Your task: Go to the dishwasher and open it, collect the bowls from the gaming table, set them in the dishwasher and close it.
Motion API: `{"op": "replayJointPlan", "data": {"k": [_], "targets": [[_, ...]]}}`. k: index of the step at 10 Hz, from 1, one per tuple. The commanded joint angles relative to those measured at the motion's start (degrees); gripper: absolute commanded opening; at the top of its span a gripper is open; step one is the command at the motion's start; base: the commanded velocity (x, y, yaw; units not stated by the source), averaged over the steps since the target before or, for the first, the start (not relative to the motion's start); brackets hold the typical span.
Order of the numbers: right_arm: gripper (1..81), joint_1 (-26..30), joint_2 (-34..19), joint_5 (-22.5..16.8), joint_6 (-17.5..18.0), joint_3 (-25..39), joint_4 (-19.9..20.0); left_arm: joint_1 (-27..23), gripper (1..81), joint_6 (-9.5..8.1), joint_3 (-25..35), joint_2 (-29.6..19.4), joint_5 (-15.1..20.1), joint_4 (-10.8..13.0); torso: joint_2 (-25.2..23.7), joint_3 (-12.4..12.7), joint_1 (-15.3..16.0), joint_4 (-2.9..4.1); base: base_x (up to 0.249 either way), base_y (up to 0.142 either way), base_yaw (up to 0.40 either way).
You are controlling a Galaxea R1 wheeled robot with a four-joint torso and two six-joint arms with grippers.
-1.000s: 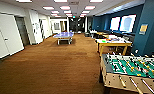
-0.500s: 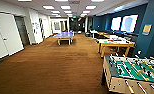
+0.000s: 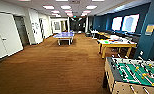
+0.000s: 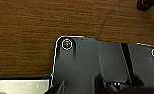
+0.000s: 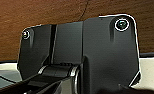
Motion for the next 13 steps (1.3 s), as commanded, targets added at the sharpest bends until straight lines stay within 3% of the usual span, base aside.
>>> {"op": "replayJointPlan", "data": {"k": [1, 9, 13], "targets": [[81.1, 3.29, -0.06, -2.94, -0.03, -0.09, -0.04, -3.06, 81.1, 0.14, -0.24, -0.58, 2.39, 0.18, 0.00, 0.00, 0.00, 0.00, 0.184, 0.000, 0.000], [81.1, 3.37, -0.06, -2.86, -0.03, -0.09, 0.05, -3.06, 81.1, 0.14, -0.24, -0.67, 2.39, 0.09, 0.00, 0.00, 0.00, 0.00, 0.199, 0.000, 0.000], [81.1, 3.28, 0.03, -2.86, -0.03, -0.09, 0.05, -2.98, 81.1, 0.14, -0.24, -0.75, 2.39, 0.09, 0.00, 0.00, 0.00, 0.00, 0.206, 0.074, 0.000]]}}
